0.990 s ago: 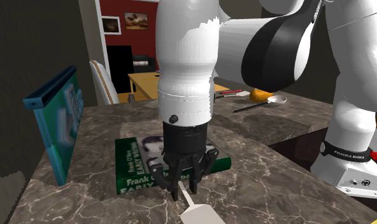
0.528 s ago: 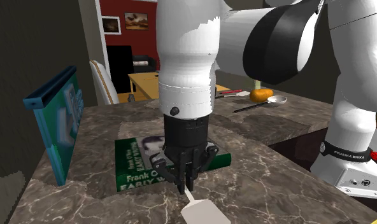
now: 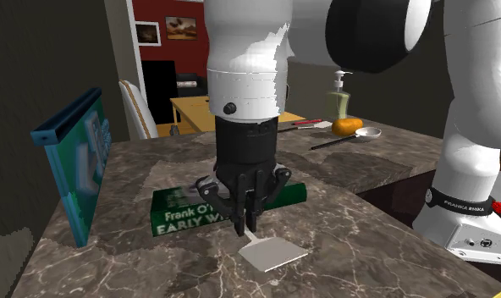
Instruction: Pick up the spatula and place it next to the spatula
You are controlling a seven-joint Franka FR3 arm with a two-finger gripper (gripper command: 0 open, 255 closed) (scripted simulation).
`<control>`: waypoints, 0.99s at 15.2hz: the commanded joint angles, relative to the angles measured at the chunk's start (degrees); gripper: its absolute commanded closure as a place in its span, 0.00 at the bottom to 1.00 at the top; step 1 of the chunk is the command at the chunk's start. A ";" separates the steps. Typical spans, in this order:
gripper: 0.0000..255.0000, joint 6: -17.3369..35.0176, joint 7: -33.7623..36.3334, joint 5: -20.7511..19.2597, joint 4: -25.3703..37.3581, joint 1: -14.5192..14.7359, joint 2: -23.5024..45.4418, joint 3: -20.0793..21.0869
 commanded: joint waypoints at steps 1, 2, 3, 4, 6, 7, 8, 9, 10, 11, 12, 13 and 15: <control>1.00 -1.17 -0.65 1.00 0.75 -0.45 -0.87 0.64; 1.00 -1.76 -0.99 1.49 1.13 -0.69 -1.30 0.91; 1.00 -2.36 -1.33 1.96 1.53 -0.93 -1.72 1.18; 1.00 -2.95 -1.66 2.41 1.94 -1.16 -2.12 1.43; 1.00 -1.18 -5.98 5.96 -1.61 -6.02 -6.21 2.82; 1.00 -0.36 -8.40 7.95 -3.27 -8.35 -8.38 3.39; 1.00 0.41 -11.00 10.12 -4.85 -10.55 -10.63 3.81; 1.00 1.10 -13.75 12.40 -6.36 -12.57 -12.94 4.05; 1.00 1.71 -16.61 14.77 -7.78 -14.32 -15.27 4.02; 1.00 2.21 -19.52 17.12 -9.12 -15.67 -17.55 3.61; 1.00 2.62 -22.37 19.33 -10.37 -16.64 -19.69 2.87; 1.00 2.93 -25.12 21.34 -11.54 -17.41 -21.64 1.97; 1.00 3.37 -30.17 24.59 -13.65 -18.40 -24.91 -0.25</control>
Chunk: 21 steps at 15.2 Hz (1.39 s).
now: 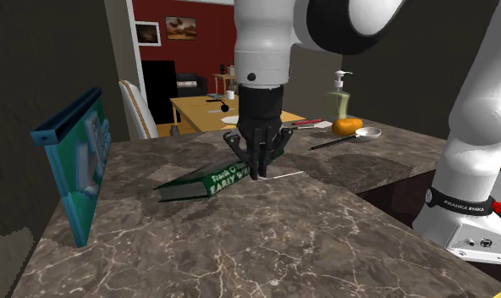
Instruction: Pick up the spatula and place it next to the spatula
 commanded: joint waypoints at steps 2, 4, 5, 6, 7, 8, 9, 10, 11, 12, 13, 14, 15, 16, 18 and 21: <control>1.00 -0.10 -8.12 4.99 -2.61 -0.83 -5.00 -3.98; 1.00 0.15 -12.10 6.48 -4.19 -1.24 -6.79 -6.58; 1.00 0.27 -13.96 7.02 -4.88 -1.52 -7.51 -7.80; 1.00 0.39 -15.73 7.40 -5.51 -1.75 -8.09 -9.07; 1.00 0.50 -17.45 7.71 -6.08 -2.08 -8.58 -10.23; 1.00 0.62 -19.12 7.92 -6.59 -2.47 -8.99 -11.35; 1.00 0.73 -20.72 8.02 -7.03 -2.84 -9.28 -12.48; 1.00 0.85 -22.29 8.07 -7.41 -3.31 -9.51 -13.52; 1.00 0.97 -23.81 8.05 -7.73 -3.79 -9.66 -14.55; 1.00 1.09 -25.28 7.94 -7.98 -4.28 -9.71 -15.58; 1.00 1.21 -26.72 7.80 -8.16 -4.83 -9.70 -16.54; 1.00 1.33 -28.11 7.59 -8.29 -5.41 -9.62 -17.48; 1.00 1.45 -29.47 7.34 -8.34 -6.00 -9.46 -18.40; 1.00 1.57 -30.80 7.04 -8.33 -6.63 -9.24 -19.29; 1.00 1.79 -33.34 6.33 -8.12 -7.92 -8.60 -21.00; 1.00 2.06 -36.89 5.01 -7.30 -9.95 -7.17 -23.39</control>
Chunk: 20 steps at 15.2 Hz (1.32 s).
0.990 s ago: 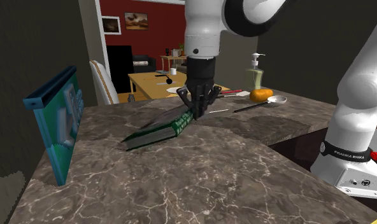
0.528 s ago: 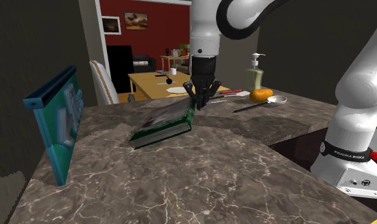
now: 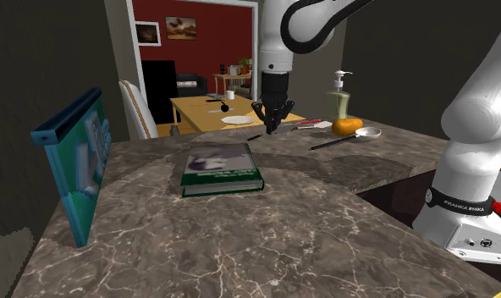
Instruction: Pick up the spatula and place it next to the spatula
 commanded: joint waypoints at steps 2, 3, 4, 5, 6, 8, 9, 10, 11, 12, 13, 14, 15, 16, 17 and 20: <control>1.00 0.16 -3.28 -1.70 1.54 -2.16 2.08 -2.17; 1.00 0.20 -4.34 -2.23 2.08 -2.85 2.78 -2.89; 1.00 0.23 -5.38 -2.78 2.69 -3.55 3.53 -3.58; 1.00 0.24 -6.38 -3.33 3.36 -4.24 4.32 -4.25; 1.00 0.23 -7.36 -3.90 4.10 -4.92 5.17 -4.90; 1.00 0.15 -9.24 -5.06 5.77 -6.27 6.99 -6.15; 1.00 0.07 -10.14 -5.64 6.71 -6.91 7.96 -6.76; 1.00 -0.03 -11.02 -6.23 7.71 -7.53 8.97 -7.36; 1.00 -0.16 -11.87 -6.82 8.78 -8.14 10.03 -7.94; 1.00 -0.32 -12.71 -7.40 9.92 -8.72 11.11 -8.51; 1.00 -0.51 -13.53 -7.98 11.12 -9.29 12.24 -9.06; 1.00 -0.73 -14.33 -8.55 12.39 -9.83 13.40 -9.60; 1.00 -0.77 -14.47 -8.65 12.62 -9.93 13.60 -9.70; 1.00 -0.03 -14.31 -8.87 12.17 -9.91 13.94 -9.69; 1.00 0.70 -14.12 -9.10 11.77 -9.88 14.31 -9.69; 1.00 2.88 -13.54 -9.87 10.59 -9.81 15.48 -9.70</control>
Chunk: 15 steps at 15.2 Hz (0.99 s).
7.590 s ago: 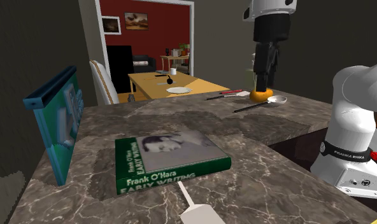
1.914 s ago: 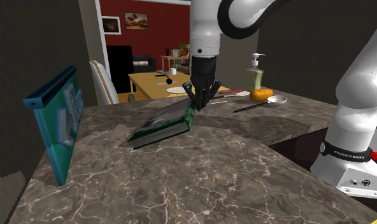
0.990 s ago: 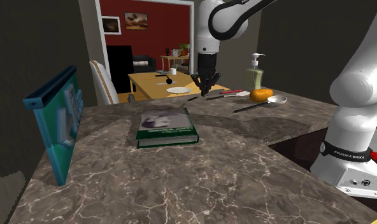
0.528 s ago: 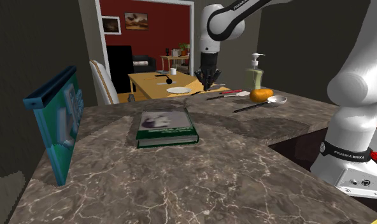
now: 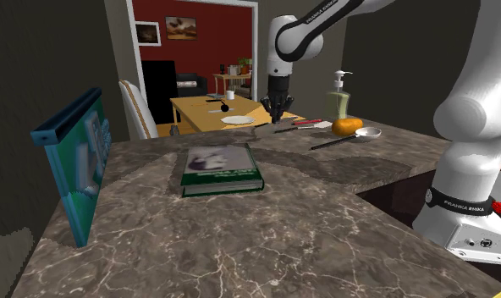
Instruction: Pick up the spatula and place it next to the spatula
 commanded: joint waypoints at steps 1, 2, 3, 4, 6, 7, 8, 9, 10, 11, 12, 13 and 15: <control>1.00 1.60 0.45 -0.62 -0.77 0.06 0.93 -0.03; 1.00 2.32 0.67 -0.91 -1.12 0.09 1.36 -0.05; 1.00 3.04 0.90 -1.22 -1.46 0.13 1.80 -0.07; 1.00 3.76 1.14 -1.54 -1.79 0.17 2.25 -0.10; 1.00 5.18 1.64 -2.22 -2.41 0.25 3.18 -0.19; 1.00 5.89 1.90 -2.57 -2.70 0.31 3.66 -0.24; 1.00 6.59 2.17 -2.95 -2.98 0.36 4.16 -0.30; 1.00 7.35 2.48 -3.37 -3.26 0.43 4.71 -0.38; 1.00 7.35 2.48 -3.36 -3.26 0.43 4.71 -0.39; 1.00 7.35 2.48 -3.36 -3.27 0.43 4.71 -0.39; 1.00 7.35 2.48 -3.36 -3.26 0.43 4.71 -0.39; 1.00 7.35 2.48 -3.36 -3.26 0.43 4.71 -0.39; 1.00 7.35 2.48 -3.36 -3.26 0.43 4.71 -0.39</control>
